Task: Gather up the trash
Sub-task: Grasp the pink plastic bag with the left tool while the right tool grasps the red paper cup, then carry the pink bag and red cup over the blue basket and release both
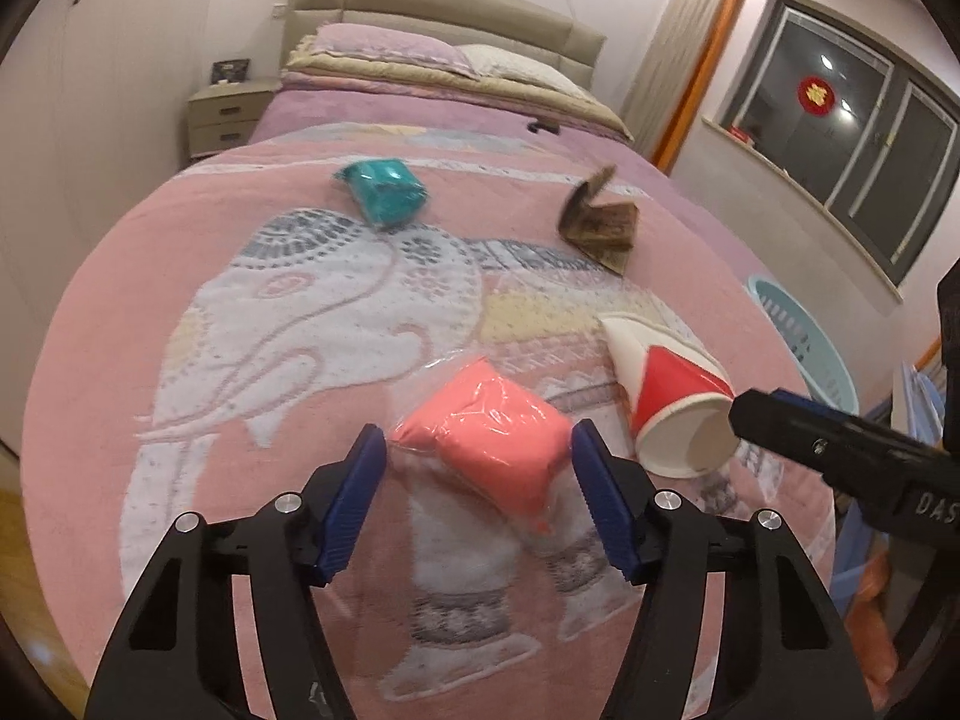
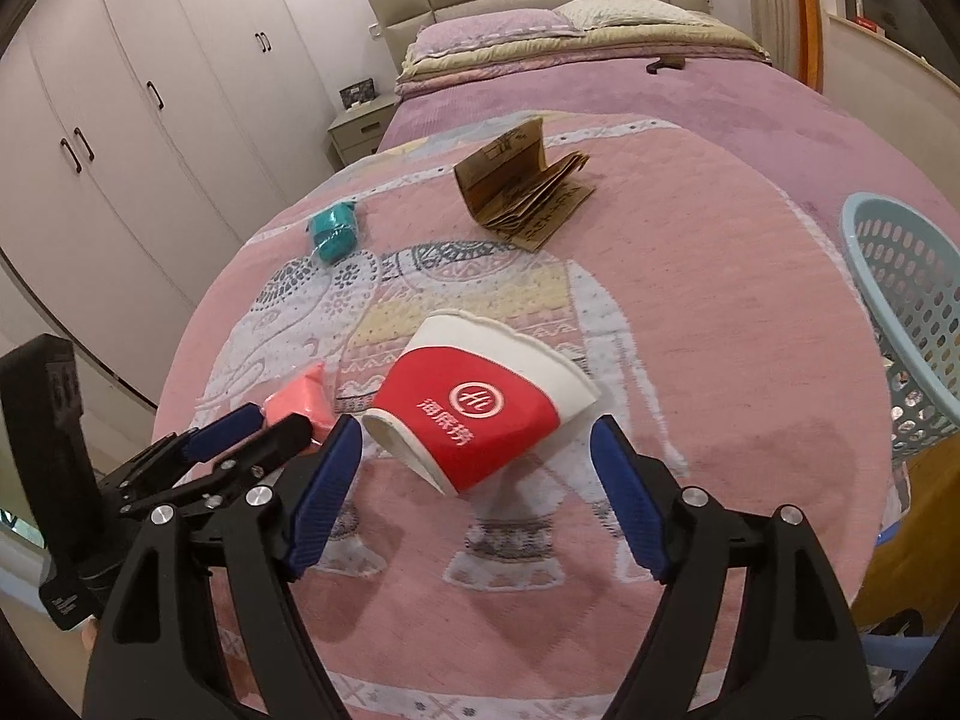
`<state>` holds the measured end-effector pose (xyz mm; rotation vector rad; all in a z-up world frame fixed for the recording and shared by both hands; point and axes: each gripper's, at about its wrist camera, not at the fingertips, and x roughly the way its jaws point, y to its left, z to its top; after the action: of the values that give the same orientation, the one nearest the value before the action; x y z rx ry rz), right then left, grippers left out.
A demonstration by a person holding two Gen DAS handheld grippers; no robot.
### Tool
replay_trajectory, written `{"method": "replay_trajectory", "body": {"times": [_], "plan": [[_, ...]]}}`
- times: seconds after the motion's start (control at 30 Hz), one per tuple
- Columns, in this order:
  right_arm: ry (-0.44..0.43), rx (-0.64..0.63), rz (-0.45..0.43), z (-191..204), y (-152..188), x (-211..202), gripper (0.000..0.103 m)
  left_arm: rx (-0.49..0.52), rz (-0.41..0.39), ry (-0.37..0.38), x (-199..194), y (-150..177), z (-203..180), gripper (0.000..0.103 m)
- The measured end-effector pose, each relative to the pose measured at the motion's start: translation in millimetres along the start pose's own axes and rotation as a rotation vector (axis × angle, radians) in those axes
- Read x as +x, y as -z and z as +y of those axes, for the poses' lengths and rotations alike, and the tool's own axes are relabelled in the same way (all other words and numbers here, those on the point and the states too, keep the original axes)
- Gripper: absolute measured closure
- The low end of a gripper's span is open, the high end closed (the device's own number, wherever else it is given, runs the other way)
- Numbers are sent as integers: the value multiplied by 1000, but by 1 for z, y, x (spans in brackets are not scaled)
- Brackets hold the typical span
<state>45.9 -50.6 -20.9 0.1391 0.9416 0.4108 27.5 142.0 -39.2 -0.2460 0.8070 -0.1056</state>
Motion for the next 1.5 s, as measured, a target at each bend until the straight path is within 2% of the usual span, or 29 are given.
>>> {"method": "replay_trajectory", "body": {"times": [0.13, 0.33, 0.57, 0.7, 0.87, 1.0, 1.2, 1.3, 1.43, 1.5], "plan": [[2, -11, 21, 9, 0, 13, 28, 1, -30, -58, -6, -3, 9, 41], [39, -29, 13, 12, 0, 29, 26, -32, -25, -35, -3, -7, 19, 41], [59, -31, 4, 6, -3, 42, 26, 23, -27, -62, 0, -4, 8, 41], [44, -19, -24, 2, -4, 39, 38, 51, -32, -78, -1, -3, 4, 41], [34, 7, -54, -5, -3, 31, 41, 48, -45, -82, -4, -4, 3, 41], [50, -3, -80, -10, -4, 22, 41, 19, -59, -23, -8, -9, -4, 41], [62, 44, -80, -39, -7, 14, 41, 94, -73, -23, -6, -23, -36, 41], [105, 50, -113, -53, -9, 3, 41, 116, -87, -2, -5, -34, -53, 41], [126, 84, -163, -80, -15, -15, 41, 212, -139, -22, 0, -53, -91, 41], [140, 105, -193, -96, -20, -27, 41, 244, -146, 2, 3, -63, -110, 41]]}}
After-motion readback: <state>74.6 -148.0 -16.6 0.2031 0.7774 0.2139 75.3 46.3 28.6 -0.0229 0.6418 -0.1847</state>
